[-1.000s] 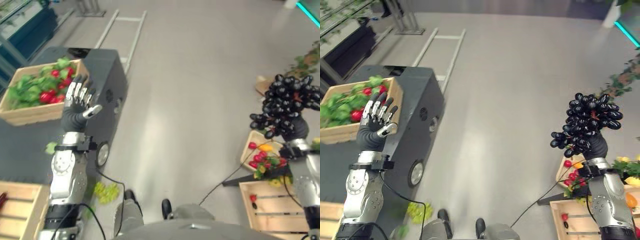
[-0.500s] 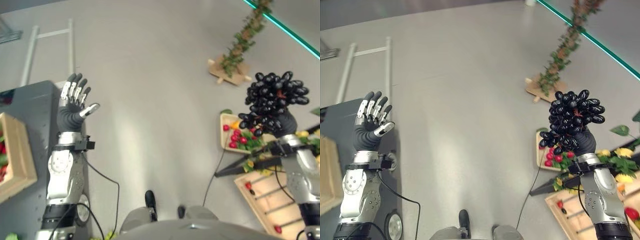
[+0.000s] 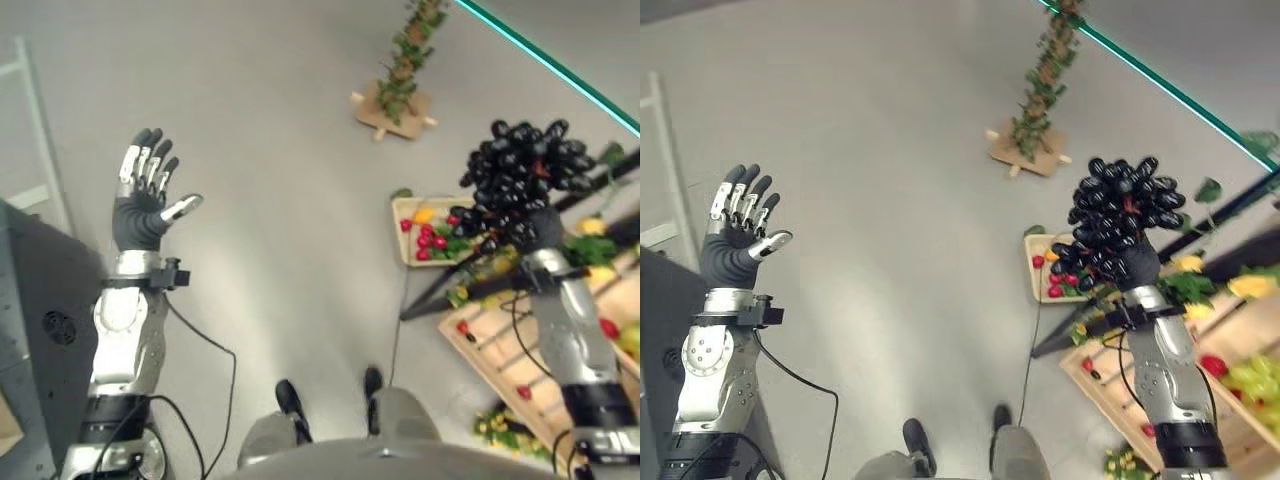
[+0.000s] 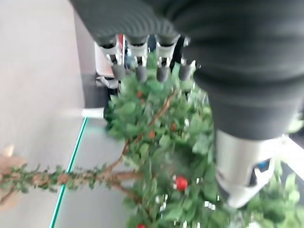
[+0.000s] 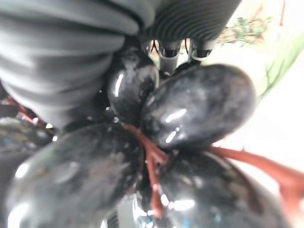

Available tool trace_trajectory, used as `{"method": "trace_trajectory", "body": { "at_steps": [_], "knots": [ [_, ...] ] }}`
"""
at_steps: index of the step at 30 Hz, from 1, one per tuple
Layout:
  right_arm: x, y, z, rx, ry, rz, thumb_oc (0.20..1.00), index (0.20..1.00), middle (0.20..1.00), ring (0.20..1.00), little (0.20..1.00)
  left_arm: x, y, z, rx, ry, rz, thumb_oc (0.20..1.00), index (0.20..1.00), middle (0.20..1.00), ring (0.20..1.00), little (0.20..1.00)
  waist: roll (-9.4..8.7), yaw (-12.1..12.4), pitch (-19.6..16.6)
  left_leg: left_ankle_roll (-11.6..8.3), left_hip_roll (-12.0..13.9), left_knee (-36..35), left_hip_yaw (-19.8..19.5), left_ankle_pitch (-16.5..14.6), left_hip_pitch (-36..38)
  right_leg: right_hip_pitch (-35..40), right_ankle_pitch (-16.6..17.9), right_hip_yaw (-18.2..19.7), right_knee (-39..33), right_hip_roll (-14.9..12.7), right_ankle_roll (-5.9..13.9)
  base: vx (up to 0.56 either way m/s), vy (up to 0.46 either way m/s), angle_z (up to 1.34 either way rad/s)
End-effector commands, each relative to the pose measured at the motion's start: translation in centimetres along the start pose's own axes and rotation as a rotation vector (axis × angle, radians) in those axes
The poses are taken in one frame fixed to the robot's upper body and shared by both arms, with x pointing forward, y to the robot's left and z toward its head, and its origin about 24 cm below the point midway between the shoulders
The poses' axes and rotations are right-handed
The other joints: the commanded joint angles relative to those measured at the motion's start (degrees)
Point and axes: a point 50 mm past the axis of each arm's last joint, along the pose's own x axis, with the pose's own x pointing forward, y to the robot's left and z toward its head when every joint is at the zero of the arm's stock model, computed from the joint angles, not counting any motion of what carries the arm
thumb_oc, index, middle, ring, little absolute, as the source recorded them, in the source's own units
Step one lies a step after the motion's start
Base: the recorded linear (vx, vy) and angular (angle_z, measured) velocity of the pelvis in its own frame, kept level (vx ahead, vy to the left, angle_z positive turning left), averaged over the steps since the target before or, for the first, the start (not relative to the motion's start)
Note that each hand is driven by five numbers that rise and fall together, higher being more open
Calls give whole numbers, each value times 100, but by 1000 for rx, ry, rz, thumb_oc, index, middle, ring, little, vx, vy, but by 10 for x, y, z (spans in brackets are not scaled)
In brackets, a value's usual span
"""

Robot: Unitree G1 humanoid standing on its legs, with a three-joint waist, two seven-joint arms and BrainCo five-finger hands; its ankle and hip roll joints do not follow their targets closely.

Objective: Pick up the fruits from the basket on one side to the basket on the other side

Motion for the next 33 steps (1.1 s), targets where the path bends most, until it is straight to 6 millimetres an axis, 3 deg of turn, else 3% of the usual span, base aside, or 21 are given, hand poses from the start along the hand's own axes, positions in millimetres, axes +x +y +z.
{"method": "trace_trajectory", "body": {
  "at_steps": [1,3,6,9,10,11,15,16,17,19,20,21,26,33],
  "knots": [
    [-8,-31,28,-135,-59,-79,200,200,200,200,200,2,13,26,79,-131,44,1000,1000,1000,1000,1000,199,-27,-175,-154,135,526,-157,-544,-173,656,-973,-493,1100,-410,764,-76,-15,-118],
    [-3,-29,25,-129,-38,-54,200,200,200,200,200,-3,17,26,81,-129,63,1000,1000,1000,1000,1000,166,195,-339,-139,180,653,227,-548,-247,1044,-896,-765,937,-677,775,-24,-86,-30],
    [4,-25,21,-131,-24,-38,200,200,200,200,200,-7,21,28,102,-130,85,1000,1000,1000,1000,1000,79,389,-427,-207,377,896,487,-508,-382,1231,-659,-769,405,-847,862,-29,-251,3],
    [6,-20,21,-122,-19,-12,200,200,200,200,200,-7,23,28,106,-133,100,1000,1000,1000,1000,1000,1,453,-412,-292,600,1179,597,-494,-449,1252,-805,-649,230,-693,827,-7,-272,-57],
    [5,-21,21,-117,-12,-3,200,200,200,200,200,-10,25,26,99,-120,111,1000,1000,1000,1000,1000,-30,463,-382,-403,797,1222,617,-394,-426,1283,-946,-667,92,-534,788,17,-199,-56],
    [5,-21,21,-117,-11,-3,200,200,200,200,200,-10,25,26,99,-119,111,1000,1000,1000,1000,1000,-26,465,-378,-408,804,1226,617,-393,-423,1289,-945,-668,88,-527,785,6,-365,-70],
    [9,-20,23,-117,-5,13,200,200,200,200,200,-9,23,22,101,-107,117,1000,1000,1000,1000,1000,-49,448,-271,-651,1059,987,418,32,-429,1248,-1196,-680,-81,-150,646,-43,-235,-46],
    [9,-20,23,-117,-5,14,200,200,200,200,200,-9,23,22,101,-107,117,1000,1000,1000,1000,1000,-48,447,-270,-653,1059,982,418,37,-427,1250,-1194,-681,-85,-148,644,-42,-170,-23],
    [12,-19,24,-118,-9,19,200,200,200,200,200,-10,23,21,101,-102,122,1000,1000,1000,1000,1000,-77,517,-207,-703,1008,926,34,27,-486,1213,-1198,-595,-195,-59,620,-93,-139,-11],
    [14,-19,24,-119,-14,22,200,200,200,200,200,-10,22,21,97,-104,124,1000,1000,1000,1000,1000,-83,561,-159,-653,964,942,-156,103,-584,1174,-1097,-612,-255,-26,561,-86,-117,-22],
    [17,-18,26,-133,-12,32,200,200,200,200,200,-9,21,21,91,-106,123,1000,1000,1000,1000,1000,-93,662,-98,-715,727,1001,-949,-55,-667,1150,-1034,-501,-277,-24,548,-3,-56,-41],
    [17,-18,27,-130,-17,35,200,200,200,200,200,-9,21,21,91,-107,126,1000,1000,1000,1000,1000,-75,662,-92,-717,647,938,-1153,-105,-656,1134,-997,-481,-299,-21,560,-12,-55,-43],
    [14,-21,31,-135,-29,26,200,200,200,200,200,-9,21,24,97,-119,112,1000,1000,1000,1000,1000,10,513,-151,-635,617,822,-987,-60,-634,982,-892,-509,-254,-103,583,-22,21,-10],
    [15,-18,23,-115,-26,22,200,200,200,200,200,-9,22,24,106,-119,117,1000,1000,1000,1000,1000,49,488,-174,-571,586,752,-745,-111,-515,844,-832,-400,-175,-192,639,4,30,-34]
  ]
}}
